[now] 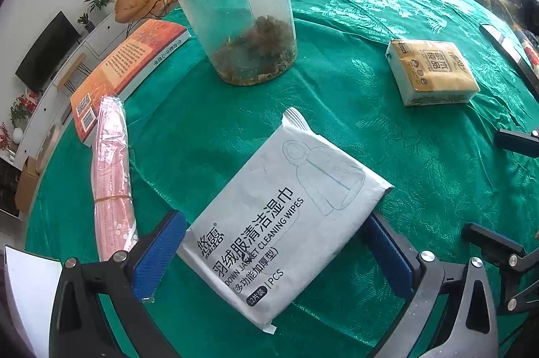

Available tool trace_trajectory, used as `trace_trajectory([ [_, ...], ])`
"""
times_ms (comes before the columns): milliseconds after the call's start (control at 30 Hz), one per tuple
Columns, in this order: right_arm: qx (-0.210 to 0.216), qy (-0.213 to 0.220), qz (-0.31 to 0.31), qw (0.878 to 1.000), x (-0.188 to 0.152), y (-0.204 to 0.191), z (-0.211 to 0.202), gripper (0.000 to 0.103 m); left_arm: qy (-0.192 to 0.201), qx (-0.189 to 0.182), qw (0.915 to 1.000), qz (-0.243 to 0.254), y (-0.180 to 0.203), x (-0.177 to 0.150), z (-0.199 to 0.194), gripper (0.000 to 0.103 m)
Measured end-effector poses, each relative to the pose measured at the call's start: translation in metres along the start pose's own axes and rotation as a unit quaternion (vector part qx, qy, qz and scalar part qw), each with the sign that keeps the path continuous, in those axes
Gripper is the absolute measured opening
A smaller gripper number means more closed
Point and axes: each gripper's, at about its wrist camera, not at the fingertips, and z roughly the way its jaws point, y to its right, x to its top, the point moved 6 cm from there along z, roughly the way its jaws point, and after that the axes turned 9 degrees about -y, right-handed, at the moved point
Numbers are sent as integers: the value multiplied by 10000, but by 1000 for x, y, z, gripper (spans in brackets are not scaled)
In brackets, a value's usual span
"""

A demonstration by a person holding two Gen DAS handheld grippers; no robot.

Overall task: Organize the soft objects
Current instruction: 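Lower the left tool onto the white wipes packet and close on it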

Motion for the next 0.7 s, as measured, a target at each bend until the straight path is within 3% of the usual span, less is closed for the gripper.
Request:
trace_trajectory([
  [367,1,0,0,10000,0,0,0,93,85,-168,9995,-244,1,-2,1,101],
  [500,0,0,0,10000,0,0,0,93,170,-62,9996,-222,6,-5,-6,84],
  [600,0,-1,1,10000,0,0,0,93,171,121,9994,-261,13,-9,-13,66],
  [700,0,-1,0,10000,0,0,0,93,83,303,9976,-623,18,-20,-23,44],
])
